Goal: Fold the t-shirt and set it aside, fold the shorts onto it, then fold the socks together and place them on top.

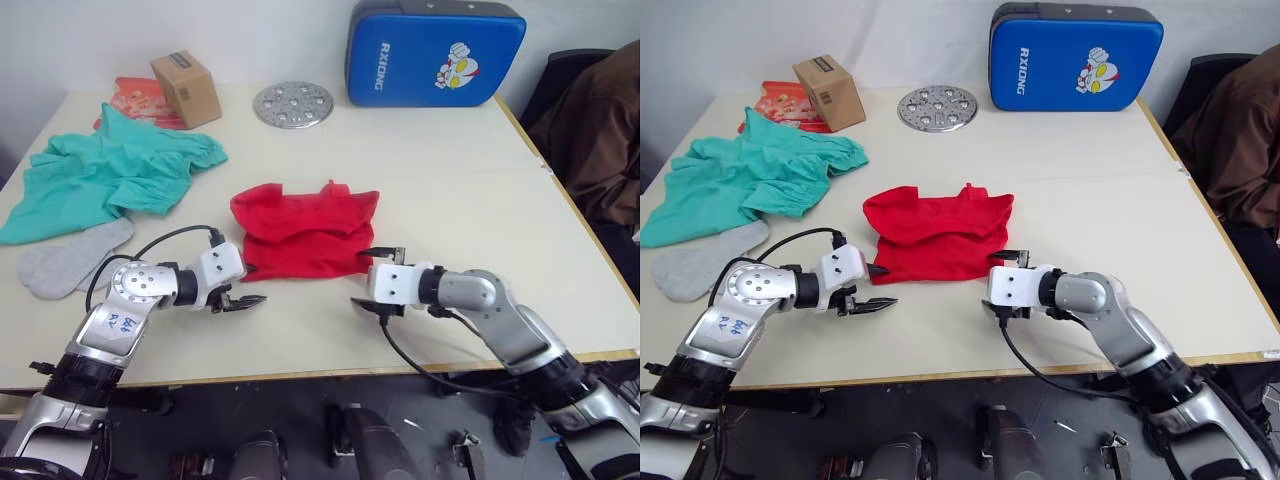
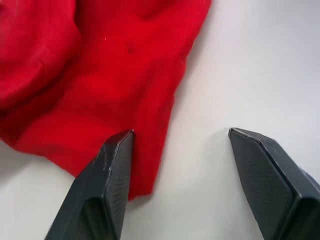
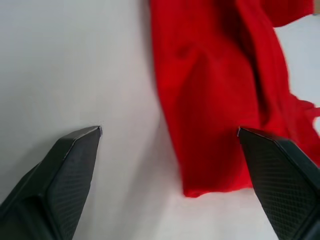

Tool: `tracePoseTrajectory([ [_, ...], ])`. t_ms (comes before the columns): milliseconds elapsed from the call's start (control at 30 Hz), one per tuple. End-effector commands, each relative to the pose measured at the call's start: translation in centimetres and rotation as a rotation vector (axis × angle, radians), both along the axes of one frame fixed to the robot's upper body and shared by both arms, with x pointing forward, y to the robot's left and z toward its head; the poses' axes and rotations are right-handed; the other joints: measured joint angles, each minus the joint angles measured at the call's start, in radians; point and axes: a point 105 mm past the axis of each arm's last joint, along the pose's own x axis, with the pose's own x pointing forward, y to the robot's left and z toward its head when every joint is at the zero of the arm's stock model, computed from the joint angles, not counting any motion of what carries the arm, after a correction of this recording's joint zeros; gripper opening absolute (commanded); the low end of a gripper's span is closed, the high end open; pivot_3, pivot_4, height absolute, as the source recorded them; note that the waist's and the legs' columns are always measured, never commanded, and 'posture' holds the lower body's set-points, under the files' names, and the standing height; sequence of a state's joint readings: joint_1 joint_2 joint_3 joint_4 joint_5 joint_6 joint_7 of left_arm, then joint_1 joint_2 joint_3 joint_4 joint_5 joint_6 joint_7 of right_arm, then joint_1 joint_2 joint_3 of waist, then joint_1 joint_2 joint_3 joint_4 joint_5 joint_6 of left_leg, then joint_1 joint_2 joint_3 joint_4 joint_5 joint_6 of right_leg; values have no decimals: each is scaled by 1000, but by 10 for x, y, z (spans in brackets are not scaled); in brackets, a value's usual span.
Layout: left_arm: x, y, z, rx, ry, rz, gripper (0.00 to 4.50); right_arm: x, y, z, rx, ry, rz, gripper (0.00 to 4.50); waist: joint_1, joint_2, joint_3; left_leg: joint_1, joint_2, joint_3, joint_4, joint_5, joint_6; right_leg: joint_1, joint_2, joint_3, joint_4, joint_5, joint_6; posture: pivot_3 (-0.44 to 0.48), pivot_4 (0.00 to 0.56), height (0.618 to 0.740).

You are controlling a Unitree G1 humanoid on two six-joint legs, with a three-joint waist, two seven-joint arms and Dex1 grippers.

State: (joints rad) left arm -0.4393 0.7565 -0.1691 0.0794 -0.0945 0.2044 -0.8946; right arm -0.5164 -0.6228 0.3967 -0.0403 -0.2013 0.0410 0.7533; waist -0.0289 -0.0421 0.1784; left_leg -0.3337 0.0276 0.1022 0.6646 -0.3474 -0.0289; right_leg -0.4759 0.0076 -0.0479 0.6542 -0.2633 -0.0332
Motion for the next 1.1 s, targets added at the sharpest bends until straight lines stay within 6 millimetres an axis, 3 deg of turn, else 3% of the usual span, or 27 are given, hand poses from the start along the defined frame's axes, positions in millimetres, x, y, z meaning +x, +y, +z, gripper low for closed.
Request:
tracePoseTrajectory([
  [33, 12, 6, -7, 20, -21, 47, 2247, 13, -1, -1, -34, -81, -20, 3121, 1, 0, 0, 0, 0, 0, 0, 0, 0, 0, 0, 0, 0, 0, 0, 0, 150, 740],
  [133, 19, 7, -10, 9, -14, 59, 1290, 27, -12, -2, -64, -116, -67, 2022, 1, -1, -1, 0, 0, 0, 0, 0, 1, 1, 0, 0, 0, 0, 0, 0, 150, 740],
  [267, 14, 13, -16, 25, 11, 34, 11, 28, -23, -2, -60, -103, -65, 570, 1, -2, -1, 0, 0, 0, 0, 0, 1, 1, 0, 0, 0, 0, 0, 0, 150, 740],
  [300, 11, 15, -17, 32, 19, 24, 0, 26, -25, -1, -56, -96, -61, 157, 0, -2, -1, 0, 0, 0, 0, 0, 1, 1, 0, 0, 0, 0, 0, 0, 150, 740],
  [333, 8, 17, -18, 37, 29, 11, 0, 24, -27, -1, -56, -89, -46, 34, 0, -2, -1, 0, 0, 0, 0, 0, 1, 0, 0, 0, 0, 0, 0, 0, 150, 740],
  [600, -54, 9, 0, -118, 237, -210, 0, -44, -29, 4, 91, 204, 151, 34, -5, -2, -1, 0, 3, 1, -2, -1, -1, -1, 2, -1, -1, 0, 0, 0, 150, 740],
  [667, -71, 7, -1, -131, 294, -219, 0, -65, -33, -5, 84, 281, 163, 34, -1, -2, -1, 0, 3, 1, -1, -1, 0, -1, 2, -1, -1, 0, 0, 0, 150, 740],
  [800, -85, -3, -12, -127, 306, -200, 0, -75, -38, -16, 76, 276, 123, 34, 2, -2, -1, 1, 2, -2, -1, -6, 8, 2, 2, -1, -4, -1, 1, 0, 150, 740],
  [900, -79, -5, -13, -138, 289, -147, 0, -80, -36, -18, 86, 301, 118, 34, 2, -2, -1, 2, 2, -4, -1, -7, 9, 9, 2, -1, -7, -1, 3, 0, 150, 740],
  [1033, -81, -3, -6, -164, 325, -131, 1061, -84, -38, -10, 122, 331, 94, 1103, 2, -2, -1, 3, 2, -6, -1, -7, 9, 12, 2, -3, -8, -3, 5, 0, 150, 740],
  [1100, -94, 0, 0, -196, 455, -138, 1698, -92, -39, -4, 150, 371, 105, 1819, 1, -2, -1, 3, 2, -6, -1, -7, 9, 11, 2, -3, -7, -2, 4, 0, 150, 740],
])
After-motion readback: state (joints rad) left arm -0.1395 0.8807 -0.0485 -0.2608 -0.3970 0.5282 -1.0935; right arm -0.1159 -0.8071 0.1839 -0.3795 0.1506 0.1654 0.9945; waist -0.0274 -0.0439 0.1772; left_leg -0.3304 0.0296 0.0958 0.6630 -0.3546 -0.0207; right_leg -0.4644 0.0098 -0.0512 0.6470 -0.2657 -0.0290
